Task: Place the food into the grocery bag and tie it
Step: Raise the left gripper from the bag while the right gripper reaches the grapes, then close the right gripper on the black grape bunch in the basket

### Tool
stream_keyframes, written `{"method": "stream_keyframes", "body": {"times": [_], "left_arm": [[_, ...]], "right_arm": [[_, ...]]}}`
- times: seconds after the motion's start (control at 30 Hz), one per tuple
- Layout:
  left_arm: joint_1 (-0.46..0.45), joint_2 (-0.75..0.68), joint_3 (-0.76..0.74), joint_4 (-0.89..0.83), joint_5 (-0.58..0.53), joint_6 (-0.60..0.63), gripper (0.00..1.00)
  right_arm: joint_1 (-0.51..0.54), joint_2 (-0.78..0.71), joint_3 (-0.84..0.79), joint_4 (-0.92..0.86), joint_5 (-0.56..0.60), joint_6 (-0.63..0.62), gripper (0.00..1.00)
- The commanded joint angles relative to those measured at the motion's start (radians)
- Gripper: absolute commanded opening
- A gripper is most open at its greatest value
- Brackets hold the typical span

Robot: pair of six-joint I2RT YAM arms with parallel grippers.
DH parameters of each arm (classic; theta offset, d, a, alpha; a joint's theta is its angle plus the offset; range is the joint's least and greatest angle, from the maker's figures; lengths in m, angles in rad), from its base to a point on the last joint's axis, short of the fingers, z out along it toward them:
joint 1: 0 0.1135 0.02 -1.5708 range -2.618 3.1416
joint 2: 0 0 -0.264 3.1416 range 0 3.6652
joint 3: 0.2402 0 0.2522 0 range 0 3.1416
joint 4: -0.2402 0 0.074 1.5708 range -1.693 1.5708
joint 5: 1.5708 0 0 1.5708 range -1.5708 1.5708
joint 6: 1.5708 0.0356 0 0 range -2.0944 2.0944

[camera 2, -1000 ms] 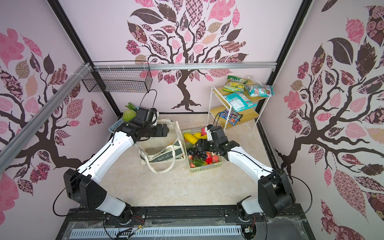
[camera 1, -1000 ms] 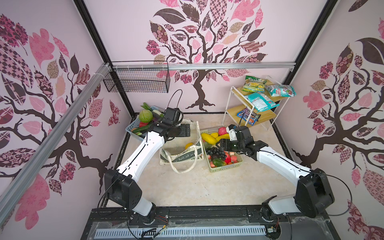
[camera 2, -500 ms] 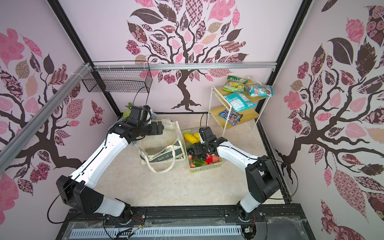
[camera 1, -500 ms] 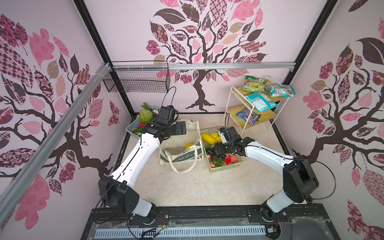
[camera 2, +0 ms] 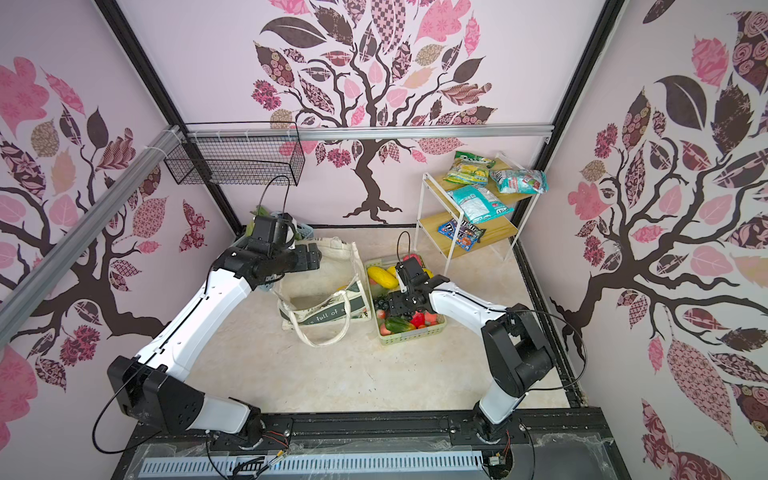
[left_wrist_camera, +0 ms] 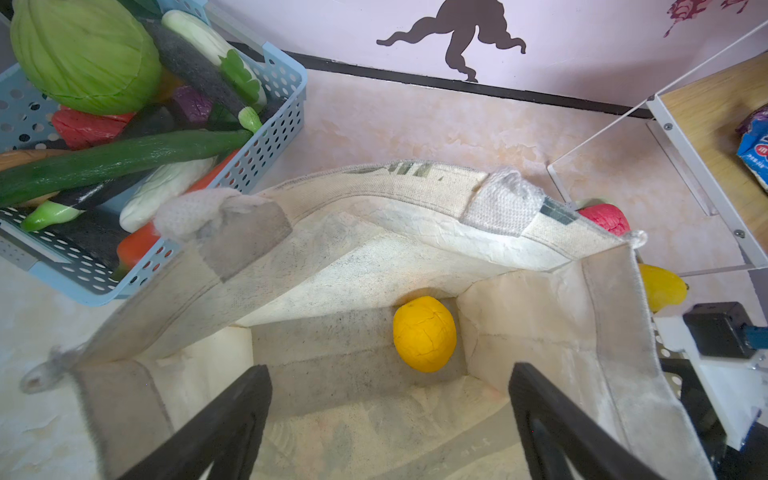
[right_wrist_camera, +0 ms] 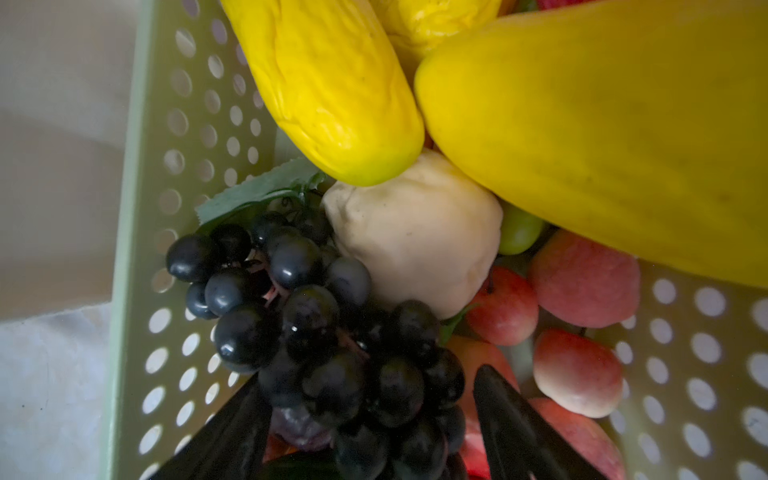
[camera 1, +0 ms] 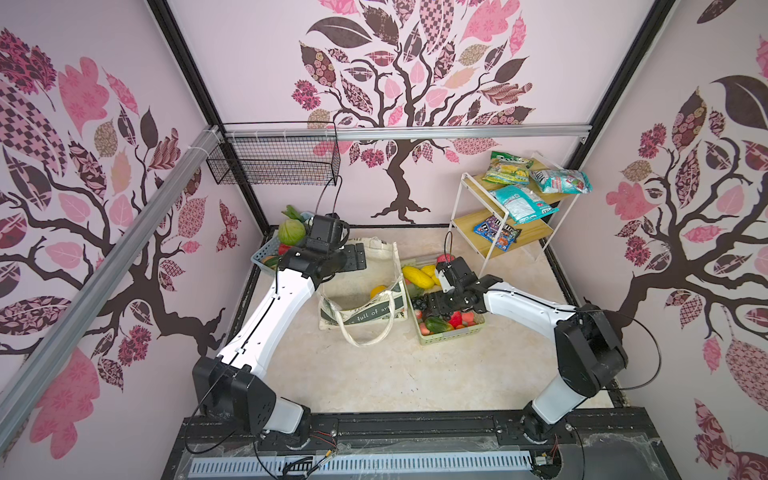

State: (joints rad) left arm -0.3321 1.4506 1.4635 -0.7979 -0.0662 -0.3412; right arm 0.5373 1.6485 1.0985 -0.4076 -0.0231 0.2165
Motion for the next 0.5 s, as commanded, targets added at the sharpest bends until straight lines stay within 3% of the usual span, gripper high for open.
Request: {"method": "stream_keyframes", "body": {"times": [0.0,0.47], "left_arm": [[0.003,-0.021,-0.027,0.021,0.01,-0.008,0.94],[0.002,-0.034,-0.048,0.057,0.013,-0.027,0.94]], "right_arm": [[0.004,0.0,0.01,-0.027,-0.007,-0.027,0.79],[0.005,-0.035,0.039,-0.081,-0.132,-0.075,0.8]]}}
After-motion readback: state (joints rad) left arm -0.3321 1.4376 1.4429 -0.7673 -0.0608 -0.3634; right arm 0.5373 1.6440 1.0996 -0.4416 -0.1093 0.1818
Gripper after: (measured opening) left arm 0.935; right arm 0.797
